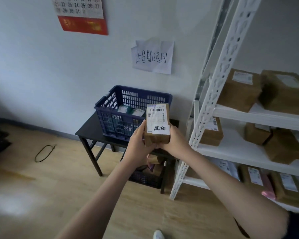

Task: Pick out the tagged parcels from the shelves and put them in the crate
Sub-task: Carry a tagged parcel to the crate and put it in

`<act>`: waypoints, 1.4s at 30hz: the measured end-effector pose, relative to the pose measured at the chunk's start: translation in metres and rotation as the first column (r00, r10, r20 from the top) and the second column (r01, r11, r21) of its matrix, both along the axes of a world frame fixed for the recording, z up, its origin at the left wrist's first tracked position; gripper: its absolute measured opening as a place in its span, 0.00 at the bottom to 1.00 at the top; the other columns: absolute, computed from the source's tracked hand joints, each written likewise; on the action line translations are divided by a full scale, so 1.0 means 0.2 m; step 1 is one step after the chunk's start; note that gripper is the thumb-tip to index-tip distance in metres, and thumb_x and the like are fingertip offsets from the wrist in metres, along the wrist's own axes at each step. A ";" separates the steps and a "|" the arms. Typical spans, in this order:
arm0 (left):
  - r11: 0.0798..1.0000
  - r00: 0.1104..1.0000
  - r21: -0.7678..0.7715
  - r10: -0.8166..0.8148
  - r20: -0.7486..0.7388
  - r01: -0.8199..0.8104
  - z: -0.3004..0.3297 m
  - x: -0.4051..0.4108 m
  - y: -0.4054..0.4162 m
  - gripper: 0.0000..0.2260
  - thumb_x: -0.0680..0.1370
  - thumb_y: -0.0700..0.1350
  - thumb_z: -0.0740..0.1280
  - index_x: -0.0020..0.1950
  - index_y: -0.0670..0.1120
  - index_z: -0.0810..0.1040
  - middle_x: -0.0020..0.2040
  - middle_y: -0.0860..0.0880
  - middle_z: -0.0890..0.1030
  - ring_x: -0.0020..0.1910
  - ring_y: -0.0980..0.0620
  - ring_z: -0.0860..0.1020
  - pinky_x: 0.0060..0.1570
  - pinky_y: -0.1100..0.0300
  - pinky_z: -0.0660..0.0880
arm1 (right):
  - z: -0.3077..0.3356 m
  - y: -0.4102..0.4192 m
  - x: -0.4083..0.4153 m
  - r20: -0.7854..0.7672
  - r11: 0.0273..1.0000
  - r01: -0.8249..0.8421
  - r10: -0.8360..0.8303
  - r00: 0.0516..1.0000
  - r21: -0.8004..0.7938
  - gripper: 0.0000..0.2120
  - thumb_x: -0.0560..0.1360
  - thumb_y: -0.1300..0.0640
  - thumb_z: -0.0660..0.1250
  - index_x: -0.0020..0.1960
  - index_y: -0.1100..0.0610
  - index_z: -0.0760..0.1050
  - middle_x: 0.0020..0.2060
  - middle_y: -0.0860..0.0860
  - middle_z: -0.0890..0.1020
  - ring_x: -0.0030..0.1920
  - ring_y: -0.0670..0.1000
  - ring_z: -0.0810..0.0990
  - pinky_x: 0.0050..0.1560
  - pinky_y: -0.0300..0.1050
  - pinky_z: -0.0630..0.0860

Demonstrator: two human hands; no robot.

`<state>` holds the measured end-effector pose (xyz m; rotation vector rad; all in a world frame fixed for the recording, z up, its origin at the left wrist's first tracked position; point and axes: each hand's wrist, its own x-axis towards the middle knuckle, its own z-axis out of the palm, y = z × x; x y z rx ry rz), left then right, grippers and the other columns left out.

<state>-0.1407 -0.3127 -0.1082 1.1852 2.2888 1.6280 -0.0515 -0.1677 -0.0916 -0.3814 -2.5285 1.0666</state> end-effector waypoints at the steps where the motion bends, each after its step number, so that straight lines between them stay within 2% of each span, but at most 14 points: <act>1: 1.000 1.000 -0.010 0.003 -0.001 -0.003 0.01 -0.08 0.01 0.38 0.71 0.46 0.78 0.76 0.60 0.64 0.65 0.64 0.75 0.65 0.67 0.73 0.60 0.65 0.75 | 0.01 0.02 -0.07 -0.005 1.000 -0.005 0.005 1.000 0.001 0.35 0.71 0.52 0.78 0.75 0.45 0.69 0.69 0.44 0.77 0.68 0.46 0.76 0.63 0.47 0.78; 5: 1.000 1.000 -0.014 0.016 0.002 -0.016 0.03 -0.44 0.11 0.37 0.71 0.46 0.78 0.75 0.61 0.65 0.67 0.60 0.76 0.66 0.62 0.74 0.63 0.55 0.78 | 0.02 0.11 -0.43 -0.009 1.000 -0.022 0.022 1.000 0.012 0.36 0.72 0.50 0.77 0.77 0.43 0.66 0.71 0.45 0.75 0.69 0.46 0.75 0.66 0.48 0.77; 10: 0.999 0.999 -0.037 0.016 0.045 -0.014 0.07 -0.91 0.32 0.37 0.69 0.46 0.76 0.74 0.64 0.65 0.66 0.59 0.77 0.65 0.59 0.75 0.60 0.50 0.79 | 0.06 0.28 -0.86 -0.039 0.997 -0.063 0.061 0.997 -0.045 0.37 0.72 0.54 0.78 0.77 0.45 0.66 0.71 0.43 0.75 0.70 0.43 0.73 0.67 0.43 0.74; 16: 0.987 0.991 -0.123 -0.092 0.100 0.104 0.00 -1.39 0.53 0.42 0.65 0.55 0.79 0.76 0.62 0.64 0.66 0.61 0.76 0.63 0.62 0.76 0.57 0.55 0.80 | -0.02 0.49 -1.28 0.016 0.993 -0.051 0.053 0.998 -0.109 0.40 0.72 0.55 0.78 0.79 0.45 0.64 0.73 0.42 0.73 0.72 0.41 0.71 0.70 0.41 0.70; 20: 0.964 0.974 -0.192 -0.155 0.167 0.186 -0.14 -1.64 0.63 0.43 0.64 0.58 0.77 0.76 0.60 0.63 0.68 0.59 0.75 0.63 0.60 0.76 0.56 0.52 0.81 | -0.13 0.57 -1.46 0.076 0.988 0.005 0.007 0.997 -0.152 0.38 0.72 0.55 0.78 0.78 0.45 0.66 0.72 0.42 0.74 0.71 0.40 0.72 0.71 0.41 0.71; 22: 0.939 0.966 -0.251 -0.195 0.172 0.234 -0.20 -1.76 0.68 0.45 0.64 0.56 0.79 0.77 0.60 0.62 0.68 0.59 0.74 0.62 0.62 0.76 0.57 0.57 0.80 | -0.20 0.59 -1.54 0.109 0.982 0.066 -0.047 0.993 -0.178 0.38 0.72 0.55 0.78 0.77 0.45 0.66 0.71 0.42 0.75 0.70 0.40 0.73 0.71 0.43 0.72; 23: 0.926 0.962 -0.277 -0.217 0.169 0.257 -0.23 -1.82 0.71 0.46 0.64 0.55 0.81 0.77 0.58 0.62 0.68 0.59 0.74 0.61 0.64 0.75 0.56 0.64 0.78 | -0.23 0.61 -1.58 0.124 0.979 0.092 -0.070 0.990 -0.180 0.38 0.71 0.56 0.78 0.77 0.45 0.66 0.71 0.43 0.75 0.70 0.40 0.73 0.70 0.42 0.72; 25: 0.899 0.953 -0.324 -0.249 0.173 0.294 -0.29 -1.94 0.77 0.45 0.65 0.51 0.82 0.77 0.54 0.62 0.68 0.57 0.74 0.57 0.67 0.75 0.47 0.76 0.73 | -0.28 0.64 -1.66 0.150 0.977 0.143 -0.120 0.981 -0.161 0.38 0.71 0.58 0.78 0.77 0.46 0.67 0.70 0.44 0.76 0.68 0.41 0.74 0.65 0.35 0.72; 26: 0.886 0.947 -0.342 -0.265 0.183 0.314 -0.32 -1.99 0.80 0.44 0.67 0.49 0.81 0.77 0.53 0.61 0.68 0.56 0.73 0.56 0.65 0.75 0.46 0.78 0.72 | -0.31 0.65 -1.69 0.168 0.972 0.181 -0.155 0.974 -0.149 0.38 0.70 0.59 0.79 0.76 0.46 0.67 0.70 0.44 0.77 0.68 0.41 0.75 0.63 0.32 0.72; 29: 0.850 0.927 -0.374 -0.310 0.214 0.370 -0.38 -2.09 0.89 0.41 0.69 0.48 0.78 0.76 0.55 0.59 0.67 0.54 0.73 0.61 0.58 0.74 0.56 0.66 0.76 | -0.39 0.69 -1.78 0.211 0.949 0.285 -0.254 0.944 -0.132 0.37 0.69 0.57 0.79 0.75 0.45 0.70 0.68 0.43 0.78 0.66 0.42 0.77 0.63 0.38 0.76; 32: 0.827 0.908 -0.390 -0.318 0.272 0.406 -0.46 -2.15 0.99 0.40 0.68 0.46 0.79 0.75 0.49 0.61 0.61 0.55 0.76 0.58 0.57 0.76 0.52 0.68 0.75 | -0.46 0.74 -1.85 0.274 0.924 0.366 -0.326 0.905 -0.111 0.36 0.68 0.54 0.79 0.74 0.47 0.70 0.66 0.45 0.79 0.64 0.46 0.79 0.62 0.48 0.79; 36: 0.801 0.907 -0.445 -0.274 0.321 0.400 -0.58 -2.19 1.10 0.40 0.61 0.57 0.80 0.68 0.51 0.66 0.57 0.55 0.79 0.55 0.54 0.80 0.54 0.50 0.81 | -0.57 0.80 -1.89 0.376 0.895 0.435 -0.371 0.849 -0.101 0.37 0.67 0.51 0.79 0.74 0.48 0.70 0.65 0.47 0.80 0.63 0.48 0.79 0.62 0.49 0.79; 39: 0.791 0.889 -0.450 -0.244 0.388 0.414 -0.68 -2.20 1.15 0.36 0.65 0.48 0.82 0.66 0.47 0.66 0.54 0.57 0.78 0.53 0.60 0.77 0.48 0.63 0.77 | -0.69 0.87 -1.91 0.448 0.902 0.423 -0.346 0.825 -0.083 0.41 0.67 0.47 0.79 0.75 0.46 0.66 0.66 0.46 0.79 0.63 0.48 0.79 0.62 0.50 0.79; 42: 0.764 0.877 -0.475 -0.243 0.415 0.437 -0.76 -2.21 1.21 0.34 0.67 0.46 0.82 0.65 0.47 0.65 0.50 0.58 0.76 0.49 0.63 0.75 0.38 0.71 0.71 | -0.79 0.95 -1.91 0.552 0.892 0.449 -0.351 0.756 -0.049 0.37 0.68 0.49 0.78 0.72 0.53 0.67 0.62 0.51 0.80 0.60 0.52 0.81 0.58 0.51 0.80</act>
